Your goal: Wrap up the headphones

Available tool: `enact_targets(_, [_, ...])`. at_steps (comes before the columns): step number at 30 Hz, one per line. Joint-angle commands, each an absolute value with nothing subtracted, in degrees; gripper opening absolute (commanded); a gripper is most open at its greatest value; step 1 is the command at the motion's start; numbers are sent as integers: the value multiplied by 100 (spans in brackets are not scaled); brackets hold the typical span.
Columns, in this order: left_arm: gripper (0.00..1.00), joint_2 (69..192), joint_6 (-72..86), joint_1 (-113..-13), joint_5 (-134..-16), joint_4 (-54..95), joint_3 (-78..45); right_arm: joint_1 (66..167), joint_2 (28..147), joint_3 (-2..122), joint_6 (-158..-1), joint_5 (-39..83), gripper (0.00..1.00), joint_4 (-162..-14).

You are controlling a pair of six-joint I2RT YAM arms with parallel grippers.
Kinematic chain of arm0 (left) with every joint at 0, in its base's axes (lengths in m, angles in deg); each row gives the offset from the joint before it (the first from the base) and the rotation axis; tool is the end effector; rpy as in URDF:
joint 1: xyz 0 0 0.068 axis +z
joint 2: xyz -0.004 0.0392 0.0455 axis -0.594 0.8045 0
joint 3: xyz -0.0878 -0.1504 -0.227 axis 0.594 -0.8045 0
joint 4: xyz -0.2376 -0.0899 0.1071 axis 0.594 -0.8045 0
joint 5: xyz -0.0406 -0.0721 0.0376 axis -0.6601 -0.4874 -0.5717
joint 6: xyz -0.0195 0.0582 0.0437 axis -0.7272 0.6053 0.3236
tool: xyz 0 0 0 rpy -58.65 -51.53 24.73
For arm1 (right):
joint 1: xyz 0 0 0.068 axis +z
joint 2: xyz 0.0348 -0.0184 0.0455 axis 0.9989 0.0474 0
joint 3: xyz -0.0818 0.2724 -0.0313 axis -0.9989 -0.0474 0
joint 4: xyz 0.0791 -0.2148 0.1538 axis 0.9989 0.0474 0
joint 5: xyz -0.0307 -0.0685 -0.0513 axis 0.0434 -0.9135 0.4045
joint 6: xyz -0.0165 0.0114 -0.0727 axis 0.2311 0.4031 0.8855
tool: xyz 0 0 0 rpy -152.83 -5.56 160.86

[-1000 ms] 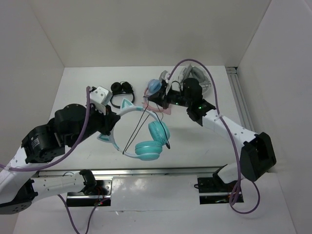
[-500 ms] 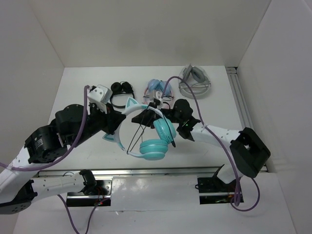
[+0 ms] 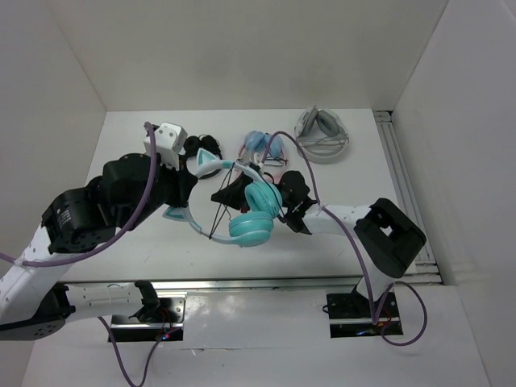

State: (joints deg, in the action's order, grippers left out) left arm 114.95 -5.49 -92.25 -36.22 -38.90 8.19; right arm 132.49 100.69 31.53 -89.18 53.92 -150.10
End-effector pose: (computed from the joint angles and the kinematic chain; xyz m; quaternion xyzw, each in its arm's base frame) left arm 0.1251 -0.1267 0.5118 0.0726 0.8047 -0.1859 0.5591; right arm 0.2397 0.2988 0.2726 -0.4009 0.4906 0.5598 0.5341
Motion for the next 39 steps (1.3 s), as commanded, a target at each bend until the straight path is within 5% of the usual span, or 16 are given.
enact_targets(1, [0, 11197, -875, -9260, -3390, -3072, 1167, 13325, 10016, 2991, -8899, 5131, 0, -15275])
enact_targets(14, [0, 11117, -1042, -9260, -3469, -3054, 999, 13325, 10614, 3500, -9558, 5702, 7, -15757])
enact_targets(23, [0, 11223, -1042, -9260, -3346, -3291, 1342, 13325, 11157, 3518, -9866, 5842, 26, -16293])
enact_targets(39, [0, 11345, -980, -9260, -2783, -3660, 1808, 13114, 11897, 2991, -10007, 5781, 31, -16707])
